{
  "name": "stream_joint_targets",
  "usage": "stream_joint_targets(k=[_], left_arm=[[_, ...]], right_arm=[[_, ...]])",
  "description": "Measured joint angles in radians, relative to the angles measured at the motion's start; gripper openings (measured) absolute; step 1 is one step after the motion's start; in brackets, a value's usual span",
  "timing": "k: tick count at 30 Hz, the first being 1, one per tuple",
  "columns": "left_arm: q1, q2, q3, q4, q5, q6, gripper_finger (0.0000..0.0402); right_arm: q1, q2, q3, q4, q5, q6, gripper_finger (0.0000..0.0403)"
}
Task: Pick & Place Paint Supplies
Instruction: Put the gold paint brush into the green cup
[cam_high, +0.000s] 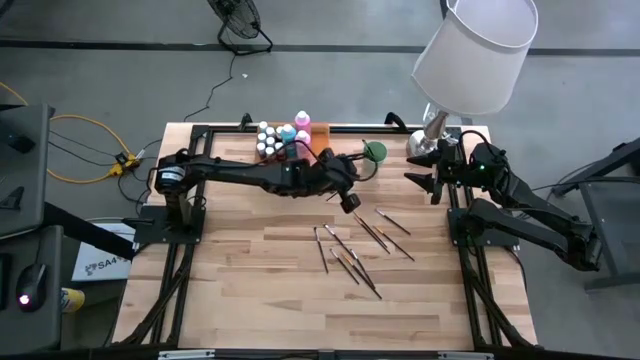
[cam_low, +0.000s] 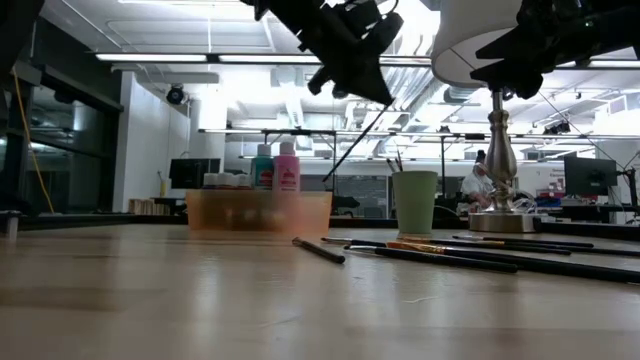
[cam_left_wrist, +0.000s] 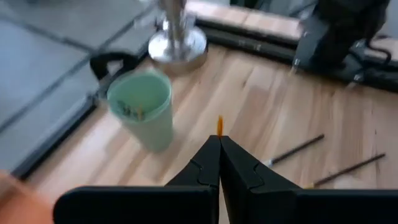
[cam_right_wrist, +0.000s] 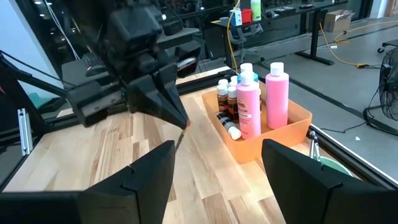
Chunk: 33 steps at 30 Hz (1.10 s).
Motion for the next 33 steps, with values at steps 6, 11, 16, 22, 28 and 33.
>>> stream_joint_targets(k=[6, 11, 16, 22, 28, 33], left_arm=[[0.013, 0.000, 0.000, 0.109, 0.035, 0.145, 0.0000], [0.032, -0.008, 0.000, 0.186, 0.072, 0.251, 0.0000], [0.062, -0.024, 0.000, 0.247, 0.130, 0.308, 0.0000], [0.110, -0.027, 0.000, 0.323, 0.309, 0.332, 0.0000], [0.138, -0.026, 0.000, 0.325, 0.368, 0.325, 0.0000], [0.142, -0.026, 0.000, 0.327, 0.381, 0.326, 0.0000]], right_arm=[[0.000, 0.000, 0.000, 0.013, -0.001, 0.000, 0.0235], [0.000, 0.003, 0.000, 0.018, -0.004, 0.005, 0.0235], [0.002, 0.058, 0.000, 0.027, -0.038, -0.031, 0.0235], [0.044, 0.218, -0.058, 0.259, -0.030, -0.080, 0.0235], [0.103, 0.368, -0.060, 0.467, -0.026, -0.107, 0.0235], [0.140, 0.501, -0.060, 0.671, 0.029, -0.111, 0.0235]])
